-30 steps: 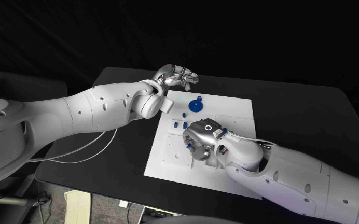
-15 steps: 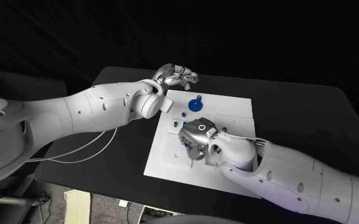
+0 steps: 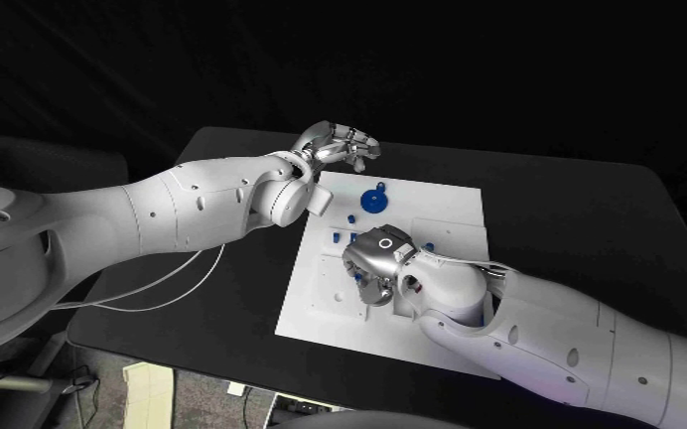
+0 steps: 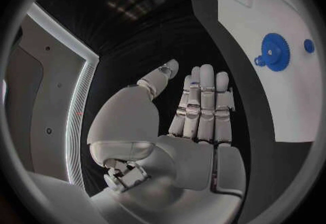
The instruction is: Assemble the parts on the task board
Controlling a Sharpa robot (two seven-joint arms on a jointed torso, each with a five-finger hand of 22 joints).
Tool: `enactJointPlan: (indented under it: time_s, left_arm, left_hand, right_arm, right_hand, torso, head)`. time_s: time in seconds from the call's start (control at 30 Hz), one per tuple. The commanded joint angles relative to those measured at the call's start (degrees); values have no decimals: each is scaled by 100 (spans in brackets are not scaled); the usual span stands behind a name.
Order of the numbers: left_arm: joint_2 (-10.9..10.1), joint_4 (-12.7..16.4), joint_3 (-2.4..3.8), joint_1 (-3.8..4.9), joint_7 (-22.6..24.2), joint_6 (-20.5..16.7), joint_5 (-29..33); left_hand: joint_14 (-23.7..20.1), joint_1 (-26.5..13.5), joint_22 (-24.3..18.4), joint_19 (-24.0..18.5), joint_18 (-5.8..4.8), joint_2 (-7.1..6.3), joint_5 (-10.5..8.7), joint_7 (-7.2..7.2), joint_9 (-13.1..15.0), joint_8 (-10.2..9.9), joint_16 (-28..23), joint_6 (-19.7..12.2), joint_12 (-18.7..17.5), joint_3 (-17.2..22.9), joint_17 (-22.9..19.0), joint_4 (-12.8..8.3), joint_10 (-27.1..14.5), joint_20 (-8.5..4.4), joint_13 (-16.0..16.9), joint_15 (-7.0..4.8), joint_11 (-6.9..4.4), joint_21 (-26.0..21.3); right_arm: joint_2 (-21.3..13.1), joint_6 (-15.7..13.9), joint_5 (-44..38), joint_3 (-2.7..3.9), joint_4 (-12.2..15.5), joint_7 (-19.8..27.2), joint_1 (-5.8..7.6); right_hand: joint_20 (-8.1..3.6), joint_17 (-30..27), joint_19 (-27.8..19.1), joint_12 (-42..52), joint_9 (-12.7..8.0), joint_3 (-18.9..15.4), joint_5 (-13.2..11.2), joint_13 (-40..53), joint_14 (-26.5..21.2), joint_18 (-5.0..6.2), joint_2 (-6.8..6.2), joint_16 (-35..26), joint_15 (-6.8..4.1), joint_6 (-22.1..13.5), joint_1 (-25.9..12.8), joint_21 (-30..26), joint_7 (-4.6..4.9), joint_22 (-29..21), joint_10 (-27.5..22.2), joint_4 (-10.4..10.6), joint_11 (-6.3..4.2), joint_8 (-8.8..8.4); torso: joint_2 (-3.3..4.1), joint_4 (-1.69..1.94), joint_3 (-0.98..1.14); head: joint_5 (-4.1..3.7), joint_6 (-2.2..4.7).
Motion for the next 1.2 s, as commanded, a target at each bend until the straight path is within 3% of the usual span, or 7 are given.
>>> enactJointPlan:
  time_s: [0.03, 0.33, 0.6, 0.73, 1.03, 1.13, 1.2]
  left_arm:
    - [4, 10, 5, 12, 40, 64, 32]
    - [5, 11, 5, 12, 39, 70, 32]
    - [-10, 12, 5, 12, 34, 71, 32]
    - [-15, 15, 5, 12, 34, 73, 32]
    - [-27, 6, 5, 12, 40, 69, 32]
    - [-33, 5, 5, 12, 43, 66, 32]
    - [-37, -1, 5, 12, 45, 64, 32]
  left_hand:
    - [9, 6, 9, 6, 48, 26, 16, 1, -10, 11, -21, -28, 12, -16, 6, -14, -53, -1, -8, 33, 4, -38]
    - [9, 6, 10, 6, 48, 26, 15, 1, -10, 11, -22, -29, 11, -16, 8, -14, -54, -1, -8, 34, 4, -40]
    - [8, 6, 12, 6, 49, 24, 14, 2, -11, 11, -24, -31, 10, -18, 11, -15, -56, -1, -10, 34, 5, -41]
    - [7, 6, 13, 6, 49, 23, 13, 2, -11, 10, -25, -32, 10, -18, 12, -15, -58, -1, -10, 34, 5, -42]
    - [6, 7, 15, 6, 49, 22, 12, 3, -12, 10, -26, -35, 8, -19, 14, -16, -62, -1, -12, 35, 7, -44]
    - [6, 7, 16, 6, 49, 23, 12, 3, -12, 10, -27, -35, 8, -19, 15, -16, -62, -1, -12, 35, 7, -44]
    - [6, 8, 17, 6, 49, 23, 12, 3, -12, 10, -27, -35, 8, -19, 16, -16, -63, -1, -12, 35, 7, -45]
  right_arm:
    - [-10, 317, 56, -25, -11, 8, -28]
    - [-11, 26, 248, -26, -27, 23, -28]
    - [-98, -292, 386, -26, -14, 4, -23]
    - [-171, -604, 454, -26, 43, 15, -21]
    - [-417, -961, 552, -11, 334, 53, 12]
    - [-574, -1054, 624, 56, 525, 85, 16]
    - [-742, -1073, 723, 174, 698, 101, 25]
  right_hand:
    - [-12, -11, -45, -31, -16, 3, 88, -7, -72, 676, -12, -26, -33, -24, -61, -41, 34, 8, -51, -12, 6, -39]
    - [9, -25, -59, -214, -63, -154, 315, -25, -71, 676, -104, -41, 56, -257, -177, -75, 134, 15, -294, -19, 101, -187]
    - [52, -51, -80, -609, -219, -489, 177, -227, -103, 676, -381, -54, 281, -889, -286, -173, 415, -21, -857, 59, 334, -521]
    - [61, -66, -106, -735, -242, -707, 194, -333, -146, 676, -476, -66, 346, -982, -363, -232, 388, -44, -1025, 87, 402, -545]
    - [52, -80, -100, -769, -248, -840, 167, -412, -154, 676, -505, -60, 366, -1002, -383, -279, 362, -66, -1046, 103, 421, -529]
    - [45, -86, -81, -756, -244, -839, 175, -429, -141, 676, -504, -53, 357, -975, -359, -289, 366, -74, -1009, 121, 411, -506]
    - [38, -92, -48, -726, -242, -823, 173, -441, -116, 676, -503, -42, 336, -951, -325, -291, 369, -79, -942, 145, 390, -485]
  torso:
    - [-2, 0, 7]
    - [-3, -4, 12]
    - [-2, 0, 6]
    - [-2, 0, 3]
    - [-4, -2, 3]
    - [-4, -6, 5]
    - [-4, -7, 8]
  head:
    - [2, 2]
    - [-1, 3]
    - [-6, 5]
    - [-5, 7]
    - [-10, 14]
    - [-8, 19]
    - [-4, 21]
